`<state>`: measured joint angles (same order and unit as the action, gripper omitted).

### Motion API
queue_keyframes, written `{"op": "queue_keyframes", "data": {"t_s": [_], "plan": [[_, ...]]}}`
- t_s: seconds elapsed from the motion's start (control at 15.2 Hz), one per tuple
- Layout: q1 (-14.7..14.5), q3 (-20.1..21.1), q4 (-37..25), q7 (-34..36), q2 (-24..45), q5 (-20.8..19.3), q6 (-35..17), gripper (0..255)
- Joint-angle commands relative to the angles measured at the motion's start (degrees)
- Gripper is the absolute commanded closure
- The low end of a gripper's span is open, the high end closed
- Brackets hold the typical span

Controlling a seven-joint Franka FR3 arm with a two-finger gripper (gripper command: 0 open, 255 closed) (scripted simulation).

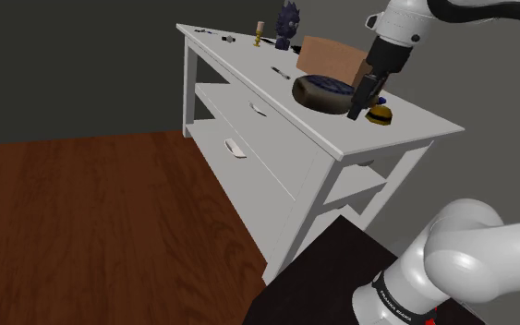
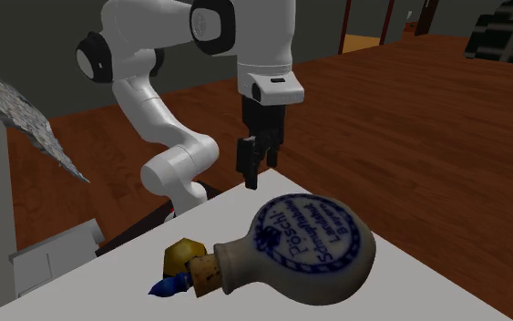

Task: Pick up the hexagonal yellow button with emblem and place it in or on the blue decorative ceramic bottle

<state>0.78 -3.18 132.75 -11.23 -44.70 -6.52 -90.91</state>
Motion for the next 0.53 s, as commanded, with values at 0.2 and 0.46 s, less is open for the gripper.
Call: {"op": "queue_keyframes", "data": {"t_s": [0.2,0.46], "plan": [[1.7,-5.32,-1.32,-8.69,1.74,-6.55,-0.22,0],[2.8,-9.29,-3.55,-15.23,4.29,-11.27,-1.08,0]]}}
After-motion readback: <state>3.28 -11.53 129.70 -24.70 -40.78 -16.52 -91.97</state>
